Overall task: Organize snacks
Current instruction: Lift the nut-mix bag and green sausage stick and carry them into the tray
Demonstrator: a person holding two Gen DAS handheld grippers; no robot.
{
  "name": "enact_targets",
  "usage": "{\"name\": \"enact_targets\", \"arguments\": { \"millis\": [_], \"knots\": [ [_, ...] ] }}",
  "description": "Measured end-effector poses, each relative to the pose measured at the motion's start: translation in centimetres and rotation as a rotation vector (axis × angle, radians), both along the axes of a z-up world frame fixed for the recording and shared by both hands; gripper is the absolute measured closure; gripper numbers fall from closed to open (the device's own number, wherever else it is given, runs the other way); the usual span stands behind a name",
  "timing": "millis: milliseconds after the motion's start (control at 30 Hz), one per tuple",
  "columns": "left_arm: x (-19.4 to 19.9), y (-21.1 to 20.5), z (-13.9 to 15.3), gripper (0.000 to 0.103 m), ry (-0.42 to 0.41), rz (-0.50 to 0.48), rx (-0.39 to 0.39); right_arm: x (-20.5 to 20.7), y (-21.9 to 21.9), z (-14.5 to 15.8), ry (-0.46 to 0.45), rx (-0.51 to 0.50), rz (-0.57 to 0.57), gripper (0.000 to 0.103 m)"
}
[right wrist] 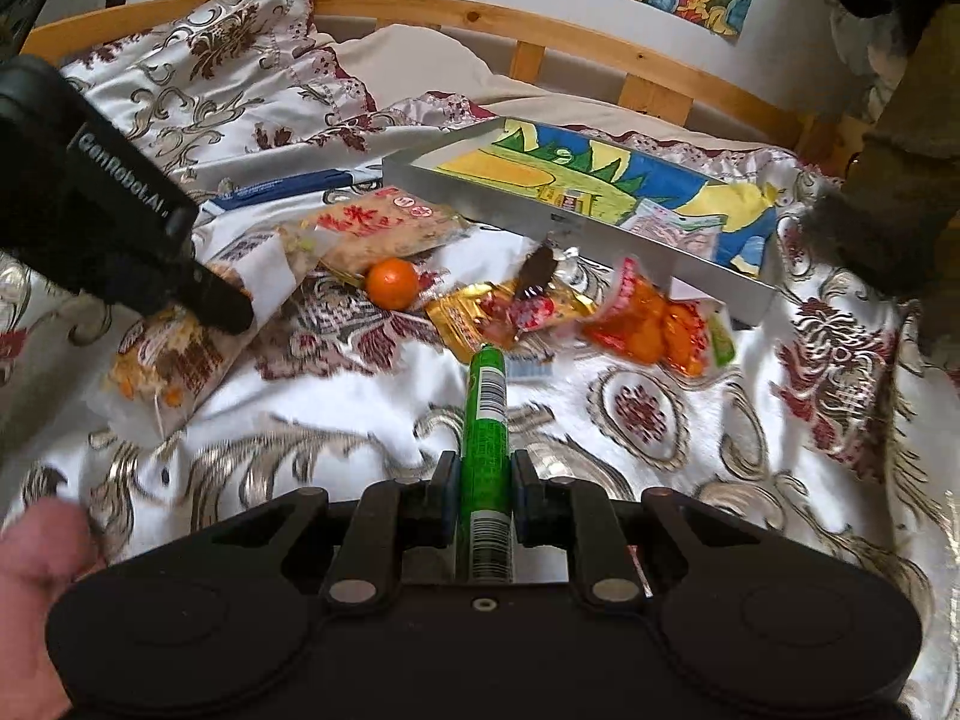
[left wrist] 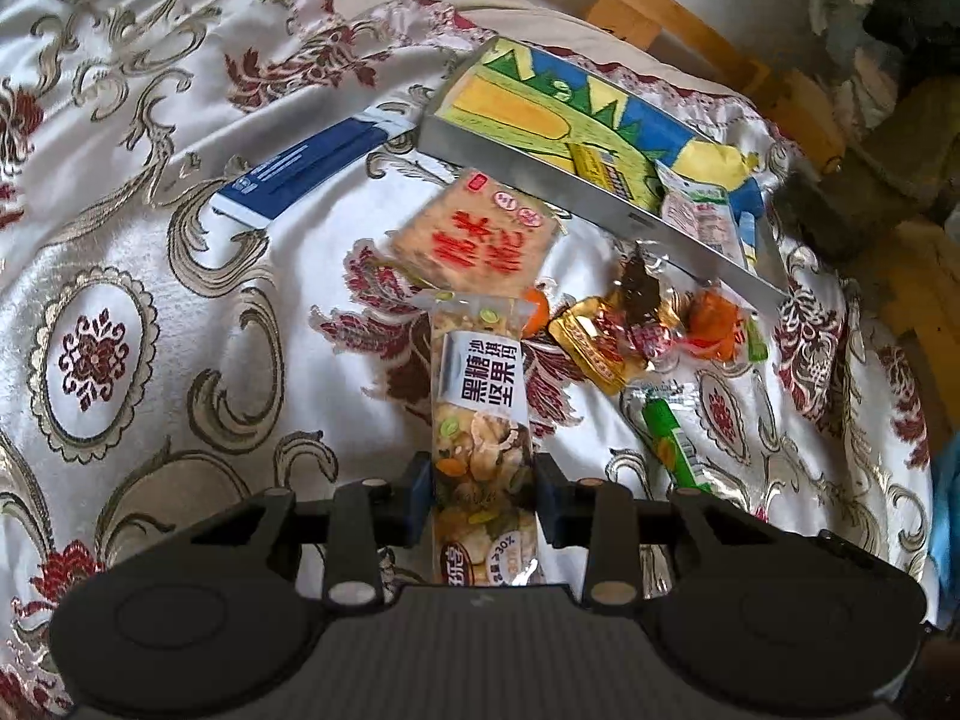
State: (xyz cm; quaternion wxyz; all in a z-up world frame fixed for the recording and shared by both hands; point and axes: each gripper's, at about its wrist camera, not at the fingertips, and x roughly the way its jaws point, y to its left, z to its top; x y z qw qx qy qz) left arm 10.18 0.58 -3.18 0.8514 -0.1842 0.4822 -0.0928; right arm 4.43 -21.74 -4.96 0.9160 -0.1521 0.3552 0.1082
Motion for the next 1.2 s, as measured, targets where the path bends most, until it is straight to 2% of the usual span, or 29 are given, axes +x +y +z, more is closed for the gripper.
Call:
{"name": "enact_targets", "arguments": {
  "millis": [100,200,400,567,733,933,1100,1200],
  "knots": [
    [-0.3,-0.7,0.5,0.065,0.003,-0.005,0.005,-0.8,-0.5,0.1,-0.01,-0.019,0.004,0.085],
    [-0.7,-1.4,1.0,0.065,0.011,-0.015,-0.026,-1.6,-1.0,0.3,-0.023,-0.023,0.004,0.085],
    [-1.5,-3.0,2.1,0.065,-0.022,-0.041,-0.057,-3.1,-1.7,1.3,-0.097,-0.052,0.011,0.085],
    [-1.4,-5.2,4.3,0.065,-0.158,-0.044,-0.014,-2.5,-2.8,2.2,-0.143,-0.04,0.0,0.085],
    [1.0,-7.3,7.3,0.065,-0.257,-0.033,-0.031,-0.4,-3.9,3.8,-0.209,-0.023,-0.009,0.085],
    [5.1,-9.8,10.0,0.065,-0.37,-0.004,-0.005,3.7,-5.5,5.4,-0.283,-0.007,-0.008,0.085],
    [9.1,-11.3,10.8,0.065,-0.427,0.025,-0.007,8.4,-7.5,6.7,-0.329,0.048,-0.034,0.085],
    [12.1,-12.1,10.4,0.065,-0.425,0.024,0.005,11.9,-8.4,7.0,-0.349,0.071,-0.041,0.085]
  ]
}}
